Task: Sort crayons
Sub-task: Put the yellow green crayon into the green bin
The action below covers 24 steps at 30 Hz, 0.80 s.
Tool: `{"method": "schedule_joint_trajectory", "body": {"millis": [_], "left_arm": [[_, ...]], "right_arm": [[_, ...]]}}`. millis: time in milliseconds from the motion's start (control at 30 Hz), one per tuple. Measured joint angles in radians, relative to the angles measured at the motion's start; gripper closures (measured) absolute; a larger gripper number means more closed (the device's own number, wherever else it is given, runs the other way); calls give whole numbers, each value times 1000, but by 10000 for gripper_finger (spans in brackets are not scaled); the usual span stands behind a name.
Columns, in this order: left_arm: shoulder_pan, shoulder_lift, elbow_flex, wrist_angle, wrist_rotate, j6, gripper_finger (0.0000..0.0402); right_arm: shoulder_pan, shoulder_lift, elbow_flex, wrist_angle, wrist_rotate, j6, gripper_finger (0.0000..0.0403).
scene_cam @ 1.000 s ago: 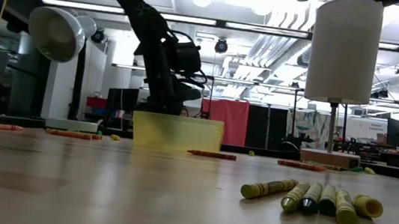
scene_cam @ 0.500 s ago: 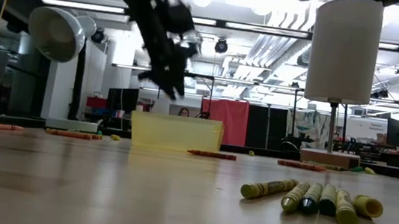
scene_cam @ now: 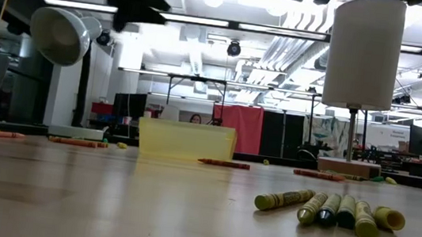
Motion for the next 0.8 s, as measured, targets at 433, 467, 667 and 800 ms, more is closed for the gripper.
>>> {"method": "schedule_joint_trajectory", "body": {"millis": [433,467,667,800], "left_arm": [[-233,-373,-515,588,-97,50,261],[-236,-376,-523,602,-97,60,261],[-240,-383,-529,659,-87,89,261],[-240,-389,-529,665,-64,104,261]], "right_arm": [[-225,24,216,-1014,-881,741,207],[-234,38,253,-1103,-955,767,207],[-175,137,491,-1525,-1171,793,215],[-95,208,640,-1704,-1088,600,225]]}}
